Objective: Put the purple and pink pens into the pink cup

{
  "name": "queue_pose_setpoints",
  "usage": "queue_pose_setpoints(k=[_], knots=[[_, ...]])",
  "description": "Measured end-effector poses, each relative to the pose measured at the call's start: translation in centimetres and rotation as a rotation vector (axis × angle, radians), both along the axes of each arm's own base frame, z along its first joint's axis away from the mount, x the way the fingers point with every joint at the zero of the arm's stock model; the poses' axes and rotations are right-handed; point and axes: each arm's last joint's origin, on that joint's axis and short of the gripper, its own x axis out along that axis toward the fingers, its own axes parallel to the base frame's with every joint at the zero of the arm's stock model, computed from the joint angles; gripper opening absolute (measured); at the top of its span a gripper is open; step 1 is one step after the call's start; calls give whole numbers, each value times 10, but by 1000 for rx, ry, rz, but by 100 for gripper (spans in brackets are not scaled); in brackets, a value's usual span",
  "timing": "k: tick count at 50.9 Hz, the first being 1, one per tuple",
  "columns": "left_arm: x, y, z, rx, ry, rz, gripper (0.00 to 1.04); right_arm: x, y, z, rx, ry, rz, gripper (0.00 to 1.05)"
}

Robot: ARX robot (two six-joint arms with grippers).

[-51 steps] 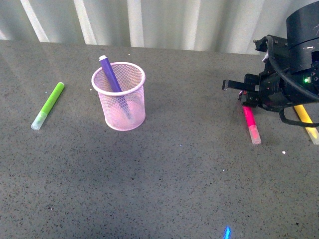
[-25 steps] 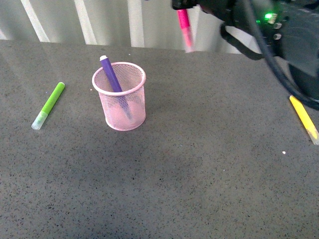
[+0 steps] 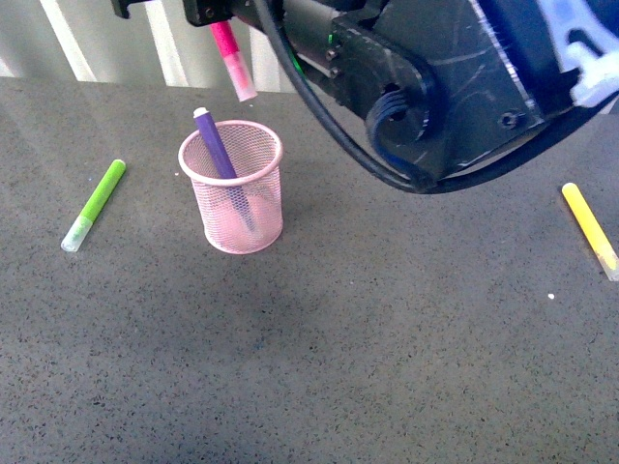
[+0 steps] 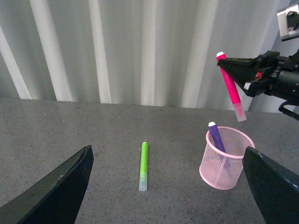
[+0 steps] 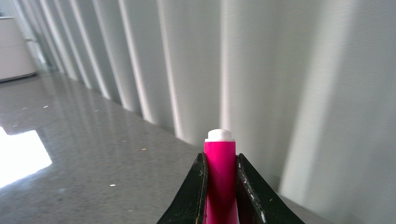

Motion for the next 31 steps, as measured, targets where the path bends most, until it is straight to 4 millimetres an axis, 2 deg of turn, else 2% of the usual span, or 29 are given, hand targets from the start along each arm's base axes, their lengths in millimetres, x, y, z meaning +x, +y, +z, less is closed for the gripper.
queue_pose_setpoints(k=[14, 31], knots=[[0, 0, 0, 0, 0, 0, 98, 3, 19, -18, -9, 31, 30, 11], [0, 0, 0, 0, 0, 0, 98, 7, 22, -36, -21, 69, 31, 11]])
